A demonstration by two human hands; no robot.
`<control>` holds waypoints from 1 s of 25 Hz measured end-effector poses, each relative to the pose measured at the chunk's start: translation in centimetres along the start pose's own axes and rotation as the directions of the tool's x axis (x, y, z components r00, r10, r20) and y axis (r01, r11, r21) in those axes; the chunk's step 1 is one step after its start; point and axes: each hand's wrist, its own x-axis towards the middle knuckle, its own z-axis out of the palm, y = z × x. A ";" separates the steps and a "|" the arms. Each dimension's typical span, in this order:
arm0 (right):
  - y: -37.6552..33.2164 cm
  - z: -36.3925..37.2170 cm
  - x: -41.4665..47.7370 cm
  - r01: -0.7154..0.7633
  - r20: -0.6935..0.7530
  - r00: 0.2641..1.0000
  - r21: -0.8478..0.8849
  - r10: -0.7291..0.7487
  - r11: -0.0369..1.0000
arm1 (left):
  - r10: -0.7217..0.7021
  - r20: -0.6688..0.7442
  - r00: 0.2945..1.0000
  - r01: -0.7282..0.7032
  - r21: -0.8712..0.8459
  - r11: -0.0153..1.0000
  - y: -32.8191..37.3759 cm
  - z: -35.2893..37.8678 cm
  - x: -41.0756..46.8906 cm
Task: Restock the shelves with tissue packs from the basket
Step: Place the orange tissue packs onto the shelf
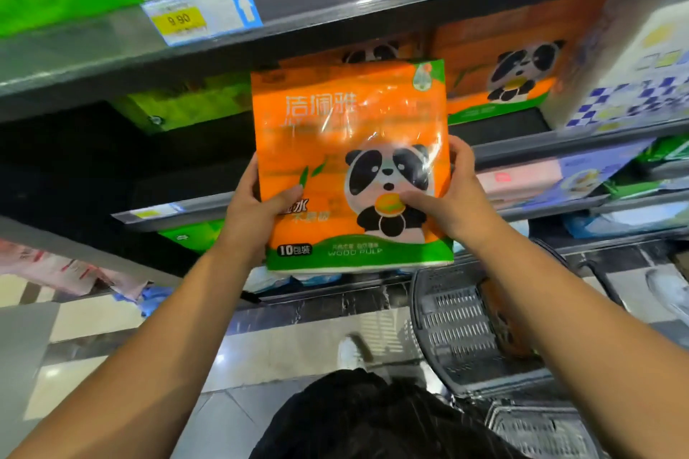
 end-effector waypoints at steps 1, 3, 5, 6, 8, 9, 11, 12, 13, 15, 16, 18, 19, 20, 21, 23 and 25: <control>-0.4 0.3 0.4 0.008 -0.005 1.000 0.014 -0.008 1.000 | 0.006 -0.028 1.000 -0.005 0.021 1.000 0.4 0.0 0.5; -0.9 0.5 1.4 0.064 -0.005 0.998 0.005 -0.064 0.998 | 0.013 -0.021 1.000 -0.011 0.096 0.995 1.2 -0.1 1.5; -1.6 0.5 2.7 0.114 0.038 0.993 0.000 -0.114 0.993 | 0.013 0.075 0.997 -0.028 0.203 0.979 2.0 -0.8 2.4; -1.9 0.4 3.3 0.119 0.063 0.991 -0.010 -0.118 0.993 | 0.002 0.111 0.994 -0.030 0.257 0.966 2.3 -1.1 2.9; -2.3 0.5 4.4 0.115 0.083 0.990 -0.026 -0.112 0.993 | 0.000 0.101 0.995 -0.034 0.329 0.944 2.8 -1.6 3.7; -2.5 0.6 4.9 0.124 0.075 0.990 -0.037 -0.121 0.992 | 0.001 0.064 0.998 -0.023 0.345 0.938 3.1 -1.6 4.2; -2.9 1.1 5.7 0.133 0.040 0.991 -0.076 -0.130 0.988 | 0.018 -0.020 1.000 -0.010 0.346 0.938 3.3 -1.4 4.9; -3.1 1.3 6.1 0.145 0.016 0.989 -0.091 -0.144 0.985 | 0.043 -0.045 0.998 -0.025 0.342 0.939 3.3 -1.2 5.2; -3.1 1.6 6.7 0.149 -0.012 0.988 -0.103 -0.151 0.983 | 0.079 -0.058 0.995 -0.055 0.340 0.939 3.3 -1.1 5.5; -3.1 1.9 7.4 0.147 -0.039 0.988 -0.117 -0.152 0.982 | 0.140 -0.075 0.987 -0.107 0.341 0.934 3.4 -0.6 5.9; -3.1 2.1 7.8 0.131 -0.045 0.989 -0.126 -0.138 0.983 | 0.156 -0.083 0.984 -0.118 0.345 0.931 3.4 -0.4 6.1; -2.8 2.4 8.5 0.083 -0.071 0.993 -0.144 -0.094 0.986 | 0.170 -0.100 0.980 -0.124 0.363 0.924 3.5 0.1 6.6; -2.6 2.5 8.9 0.066 -0.082 0.993 -0.153 -0.079 0.986 | 0.181 -0.106 0.978 -0.129 0.377 0.917 3.6 0.1 6.8; -2.3 2.7 9.4 0.059 -0.095 0.993 -0.165 -0.076 0.984 | 0.187 -0.109 0.976 -0.131 0.393 0.910 3.7 0.3 7.1; -2.0 2.9 10.0 0.050 -0.110 0.991 -0.186 -0.072 0.981 | 0.185 -0.113 0.976 -0.123 0.413 0.902 3.8 0.5 7.5; -1.8 3.2 11.1 0.028 -0.139 0.989 -0.220 -0.060 0.975 | 0.184 -0.108 0.977 -0.117 0.452 0.885 4.3 0.9 8.1; -2.2 3.4 12.2 0.015 -0.169 0.984 -0.227 -0.054 0.974 | 0.196 -0.081 0.977 -0.139 0.456 0.879 5.0 0.9 8.8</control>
